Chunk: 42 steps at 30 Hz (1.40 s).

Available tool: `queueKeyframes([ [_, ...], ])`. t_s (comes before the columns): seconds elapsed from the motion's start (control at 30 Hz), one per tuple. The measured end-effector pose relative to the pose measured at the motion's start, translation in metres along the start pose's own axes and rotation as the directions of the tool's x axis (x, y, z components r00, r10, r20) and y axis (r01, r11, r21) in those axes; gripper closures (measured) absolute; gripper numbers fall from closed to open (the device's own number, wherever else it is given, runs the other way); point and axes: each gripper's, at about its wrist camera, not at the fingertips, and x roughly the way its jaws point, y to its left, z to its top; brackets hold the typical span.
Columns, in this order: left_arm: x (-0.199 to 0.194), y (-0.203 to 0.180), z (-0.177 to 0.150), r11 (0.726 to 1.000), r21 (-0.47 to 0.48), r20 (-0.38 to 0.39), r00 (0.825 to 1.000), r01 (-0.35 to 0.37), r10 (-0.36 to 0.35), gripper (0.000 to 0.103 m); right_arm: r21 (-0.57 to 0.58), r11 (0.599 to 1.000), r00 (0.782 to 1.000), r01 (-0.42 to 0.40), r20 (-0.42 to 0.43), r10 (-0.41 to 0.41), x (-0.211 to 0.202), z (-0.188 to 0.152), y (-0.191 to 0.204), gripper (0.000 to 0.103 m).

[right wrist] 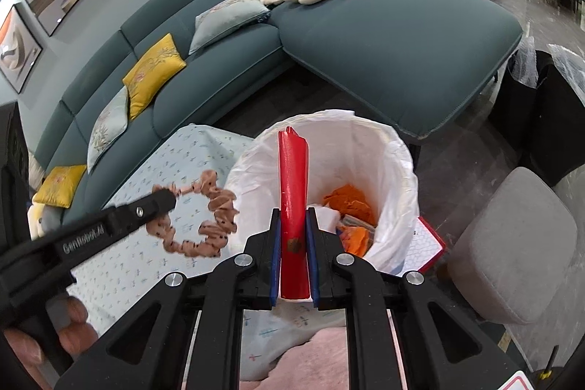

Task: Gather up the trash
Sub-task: 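Open the left tool to drop the scrunchie while the right tool opens to drop the red box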

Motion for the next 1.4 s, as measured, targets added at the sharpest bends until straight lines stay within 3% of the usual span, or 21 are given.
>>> queueKeyframes([
  [0.07, 0.004, -0.004, 0.003, 1.0, -0.002, 0.01, 1.0, -0.018, 0.018, 0.054, 0.008, 1.0, 1.0, 0.003, -0.003, -0.003, 0.003, 0.002, -0.004, 0.091],
  [0.1, 0.005, -0.005, 0.004, 1.0, -0.005, 0.015, 1.0, -0.023, 0.023, 0.052, 0.012, 1.0, 1.0, 0.003, -0.005, -0.003, 0.005, 0.002, -0.006, 0.091],
  [0.47, 0.005, 0.009, 0.001, 0.997, -0.021, 0.027, 0.997, -0.069, 0.07, 0.049, 0.015, 1.0, 1.0, -0.004, -0.013, 0.004, 0.019, 0.009, -0.003, 0.091],
  [0.97, -0.007, 0.027, -0.011, 0.99, -0.026, 0.053, 0.989, -0.137, 0.138, 0.041, -0.076, 0.997, 1.0, -0.001, -0.022, 0.0, 0.035, 0.024, 0.027, 0.09],
  [1.13, -0.011, 0.036, -0.014, 0.988, -0.039, 0.053, 0.987, -0.15, 0.152, 0.04, -0.098, 0.995, 1.0, 0.007, -0.016, -0.008, 0.037, 0.028, 0.035, 0.084],
  [1.27, -0.014, 0.042, -0.017, 0.984, -0.055, 0.055, 0.984, -0.169, 0.172, 0.032, -0.112, 0.994, 1.0, 0.014, -0.018, -0.016, 0.036, 0.028, 0.039, 0.079],
  [1.4, -0.017, 0.046, -0.02, 0.982, -0.067, 0.059, 0.982, -0.175, 0.179, 0.031, -0.131, 0.991, 1.0, 0.025, -0.011, -0.027, 0.032, 0.027, 0.042, 0.071],
])
